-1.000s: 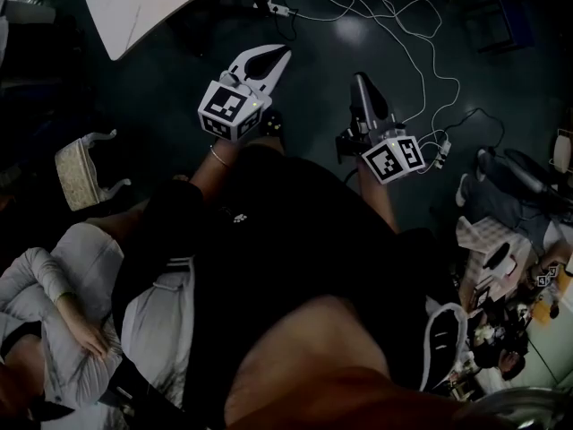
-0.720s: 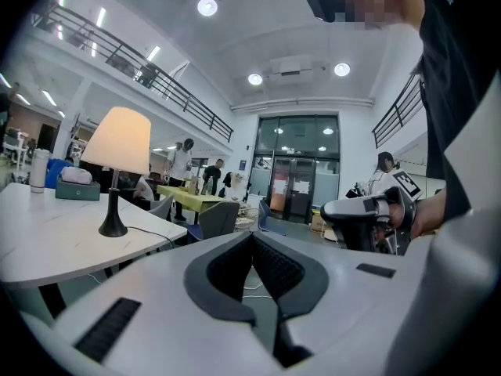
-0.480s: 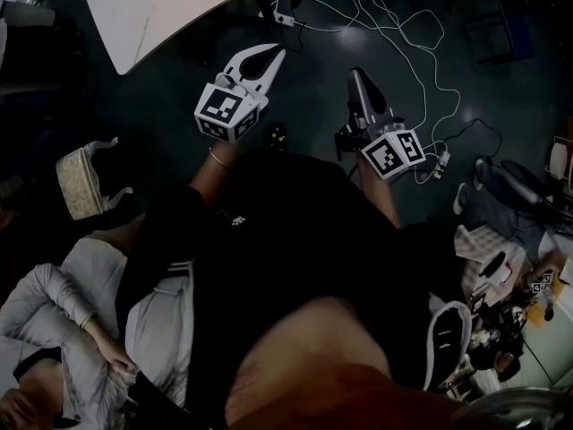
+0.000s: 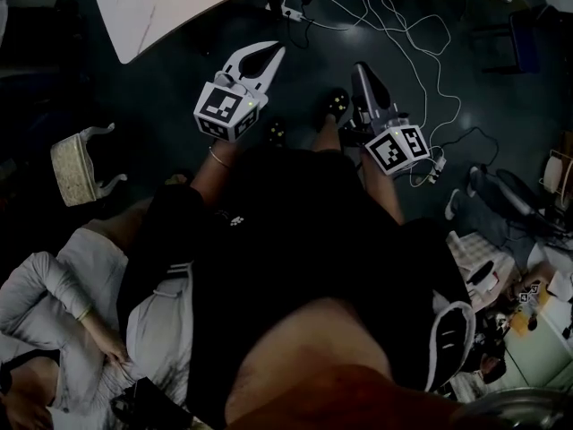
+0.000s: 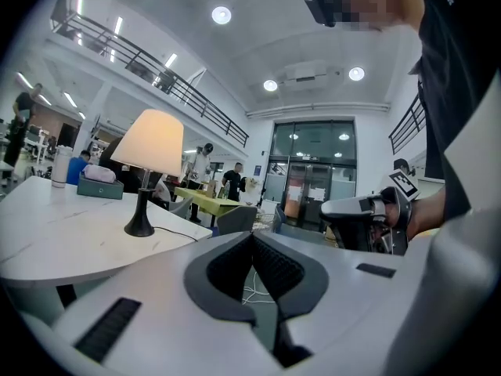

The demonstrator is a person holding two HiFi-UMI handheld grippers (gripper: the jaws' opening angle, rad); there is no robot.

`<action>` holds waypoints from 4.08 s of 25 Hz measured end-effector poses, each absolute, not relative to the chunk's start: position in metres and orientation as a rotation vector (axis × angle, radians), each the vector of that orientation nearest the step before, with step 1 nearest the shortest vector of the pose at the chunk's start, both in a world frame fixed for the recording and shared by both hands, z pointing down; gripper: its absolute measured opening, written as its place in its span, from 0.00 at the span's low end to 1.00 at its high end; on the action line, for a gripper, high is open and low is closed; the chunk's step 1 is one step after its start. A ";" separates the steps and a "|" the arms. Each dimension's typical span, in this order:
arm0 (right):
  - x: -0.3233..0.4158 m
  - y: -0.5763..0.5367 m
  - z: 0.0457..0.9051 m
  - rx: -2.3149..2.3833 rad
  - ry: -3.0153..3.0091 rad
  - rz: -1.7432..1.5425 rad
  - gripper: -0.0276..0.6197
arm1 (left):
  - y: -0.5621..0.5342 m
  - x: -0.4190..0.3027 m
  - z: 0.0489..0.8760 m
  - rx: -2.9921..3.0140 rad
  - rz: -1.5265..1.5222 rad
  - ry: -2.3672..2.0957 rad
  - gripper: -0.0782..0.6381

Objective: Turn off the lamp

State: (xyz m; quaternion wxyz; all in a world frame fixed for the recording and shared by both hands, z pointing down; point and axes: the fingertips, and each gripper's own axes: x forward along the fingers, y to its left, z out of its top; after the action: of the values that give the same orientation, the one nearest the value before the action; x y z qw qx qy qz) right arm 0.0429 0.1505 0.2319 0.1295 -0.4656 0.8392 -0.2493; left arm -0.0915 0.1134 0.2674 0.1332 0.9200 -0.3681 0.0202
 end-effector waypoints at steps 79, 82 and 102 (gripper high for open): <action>0.082 -0.024 0.335 -0.843 2.974 -0.704 0.12 | 0.033 0.011 0.334 2.439 -0.038 -1.529 0.12; 0.073 -0.035 0.344 -0.845 2.992 -0.696 0.14 | 0.027 0.005 0.346 2.409 -0.010 -1.555 0.12; 0.035 -0.073 0.376 -0.851 3.030 -0.662 0.16 | 0.002 0.008 0.383 2.423 0.014 -1.547 0.12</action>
State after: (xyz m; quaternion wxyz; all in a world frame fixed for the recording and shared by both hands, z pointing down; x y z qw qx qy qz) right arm 0.0355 -0.0730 0.3762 -0.0373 -0.2644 0.9415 -0.2058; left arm 0.0078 0.0017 0.3827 0.1329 0.8354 -0.5333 0.0049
